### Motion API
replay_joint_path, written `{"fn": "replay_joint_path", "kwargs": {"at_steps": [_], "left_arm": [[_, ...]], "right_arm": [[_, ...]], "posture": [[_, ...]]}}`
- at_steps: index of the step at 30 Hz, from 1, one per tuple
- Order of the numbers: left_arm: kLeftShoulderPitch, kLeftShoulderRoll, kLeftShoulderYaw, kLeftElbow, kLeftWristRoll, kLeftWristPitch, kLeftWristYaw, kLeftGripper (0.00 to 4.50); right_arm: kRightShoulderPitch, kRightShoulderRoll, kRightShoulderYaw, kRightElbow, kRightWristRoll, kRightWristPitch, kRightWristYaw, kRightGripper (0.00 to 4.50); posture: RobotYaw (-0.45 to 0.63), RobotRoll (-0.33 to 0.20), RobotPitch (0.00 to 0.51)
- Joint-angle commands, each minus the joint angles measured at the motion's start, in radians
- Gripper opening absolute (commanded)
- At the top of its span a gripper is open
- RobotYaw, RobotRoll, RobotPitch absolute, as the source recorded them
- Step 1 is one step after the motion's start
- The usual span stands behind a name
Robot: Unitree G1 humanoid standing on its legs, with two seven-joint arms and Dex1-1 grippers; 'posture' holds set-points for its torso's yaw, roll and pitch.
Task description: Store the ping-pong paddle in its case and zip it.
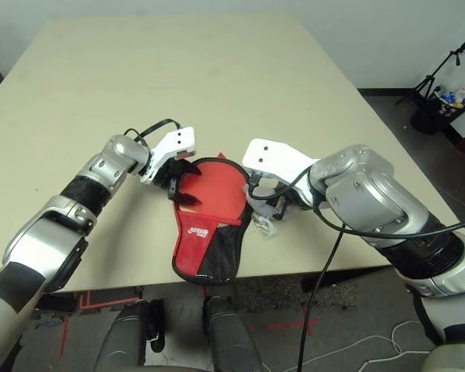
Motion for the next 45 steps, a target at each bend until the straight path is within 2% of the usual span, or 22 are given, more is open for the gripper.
{"fn": "replay_joint_path", "kwargs": {"at_steps": [1, 12, 21, 24, 26, 29, 31, 37, 45], "left_arm": [[-0.004, -0.015, 0.006, 0.06, 0.004, -0.009, -0.015, 4.5], [0.053, 0.0, -0.105, 0.161, 0.155, 0.071, -0.02, 4.5], [0.054, -0.027, -0.12, 0.183, 0.193, 0.118, 0.053, 4.5], [0.053, -0.034, -0.12, 0.185, 0.193, 0.125, 0.063, 4.5], [0.053, -0.037, -0.12, 0.184, 0.193, 0.125, 0.061, 4.5], [0.055, -0.04, -0.122, 0.184, 0.193, 0.121, 0.06, 4.5], [0.056, -0.042, -0.124, 0.184, 0.194, 0.116, 0.059, 4.5], [0.054, -0.048, -0.125, 0.183, 0.193, 0.111, 0.059, 4.5], [0.048, -0.055, -0.119, 0.189, 0.191, 0.106, 0.071, 4.5]], "right_arm": [[0.005, 0.004, 0.004, -0.008, 0.005, 0.026, -0.02, 0.12], [0.012, 0.003, -0.05, -0.007, 0.036, 0.099, -0.095, 0.12], [0.006, -0.012, -0.086, -0.067, 0.086, 0.142, -0.111, 0.12], [0.032, -0.062, -0.121, -0.14, 0.135, 0.147, -0.084, 0.12], [0.068, -0.104, -0.156, -0.202, 0.193, 0.121, -0.034, 0.12], [0.188, -0.275, -0.196, -0.362, 0.315, 0.046, 0.129, 0.12], [0.266, -0.335, -0.216, -0.404, 0.342, -0.031, 0.173, 0.12], [0.43, -0.407, -0.263, -0.451, 0.368, -0.145, 0.191, 0.11], [0.57, -0.447, -0.257, -0.47, 0.328, -0.342, 0.227, 0.11]], "posture": [[-0.26, 0.0, 0.166], [-0.28, 0.0, 0.169], [-0.27, 0.0, 0.172], [-0.27, 0.0, 0.172], [-0.27, 0.0, 0.173], [-0.29, 0.0, 0.174], [-0.29, 0.0, 0.174], [-0.3, 0.0, 0.178], [-0.3, 0.0, 0.182]]}}
